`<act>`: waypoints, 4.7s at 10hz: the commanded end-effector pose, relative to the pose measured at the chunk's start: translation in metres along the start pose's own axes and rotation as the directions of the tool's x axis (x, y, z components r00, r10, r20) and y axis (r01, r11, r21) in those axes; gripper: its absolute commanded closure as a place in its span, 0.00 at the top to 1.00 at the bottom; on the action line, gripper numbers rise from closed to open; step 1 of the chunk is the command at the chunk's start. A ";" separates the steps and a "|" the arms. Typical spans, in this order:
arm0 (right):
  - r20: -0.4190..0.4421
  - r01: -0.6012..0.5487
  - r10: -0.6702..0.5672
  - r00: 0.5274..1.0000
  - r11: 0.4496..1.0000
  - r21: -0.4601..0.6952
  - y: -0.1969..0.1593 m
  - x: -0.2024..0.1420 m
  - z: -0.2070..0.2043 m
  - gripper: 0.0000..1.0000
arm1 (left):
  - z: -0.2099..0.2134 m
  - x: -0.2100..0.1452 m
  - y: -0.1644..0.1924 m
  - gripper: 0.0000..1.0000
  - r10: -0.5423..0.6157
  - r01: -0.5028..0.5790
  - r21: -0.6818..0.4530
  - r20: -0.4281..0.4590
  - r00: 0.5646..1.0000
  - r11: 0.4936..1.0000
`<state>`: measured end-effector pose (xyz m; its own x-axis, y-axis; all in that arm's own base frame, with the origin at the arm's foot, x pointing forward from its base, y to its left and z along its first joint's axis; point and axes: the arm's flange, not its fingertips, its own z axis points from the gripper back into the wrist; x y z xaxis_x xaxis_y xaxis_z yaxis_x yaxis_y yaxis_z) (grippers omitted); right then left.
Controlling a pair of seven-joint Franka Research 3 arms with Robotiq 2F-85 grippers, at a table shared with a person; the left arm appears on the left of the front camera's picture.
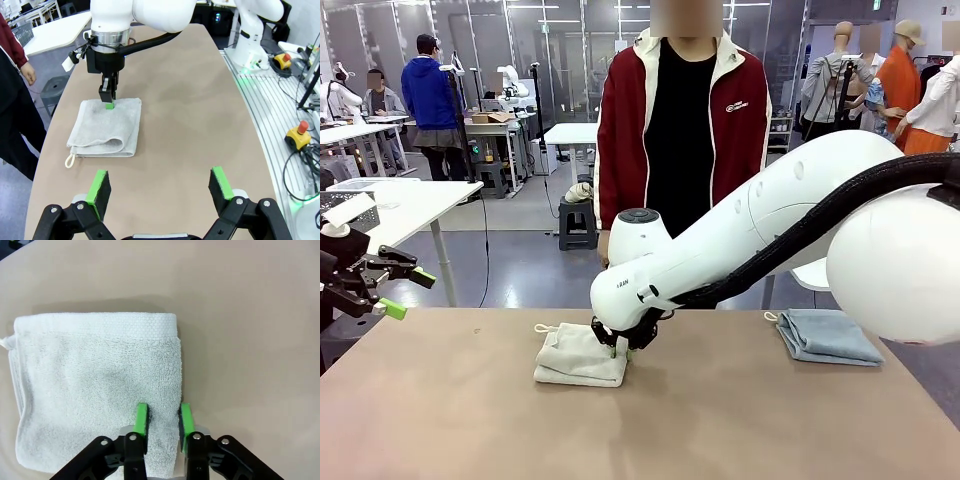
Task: Fold the towels and place them in the basket.
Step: Stack the folded Towel with hook on the right side of the table.
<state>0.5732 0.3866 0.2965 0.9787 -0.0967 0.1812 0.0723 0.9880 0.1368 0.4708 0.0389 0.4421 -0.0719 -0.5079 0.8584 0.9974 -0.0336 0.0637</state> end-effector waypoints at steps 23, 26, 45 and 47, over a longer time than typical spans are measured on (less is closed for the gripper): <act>0.077 -0.197 0.205 0.976 0.974 -0.110 -0.101 0.007 0.170 0.00 | 0.001 0.001 0.000 1.00 -0.002 0.002 0.002 0.001 1.000 1.000; 0.077 -0.197 0.205 0.976 0.974 -0.110 -0.101 0.007 0.170 0.00 | 0.001 0.001 0.000 1.00 -0.002 0.002 0.002 0.001 1.000 1.000; 0.110 -0.063 0.067 0.992 0.997 -0.037 -0.350 0.123 0.217 0.03 | 0.001 0.001 0.000 1.00 -0.002 0.002 0.002 0.001 1.000 1.000; 0.085 -0.075 0.078 0.993 0.996 -0.044 -0.381 0.128 0.209 0.03 | 0.001 0.001 0.000 1.00 -0.002 0.002 0.002 0.001 1.000 1.000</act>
<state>0.6244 -0.0137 0.4717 0.9562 -0.0525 0.2878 0.0359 0.9974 0.0628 0.4708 0.0392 0.4420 -0.0715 -0.5080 0.8584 0.9974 -0.0329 0.0636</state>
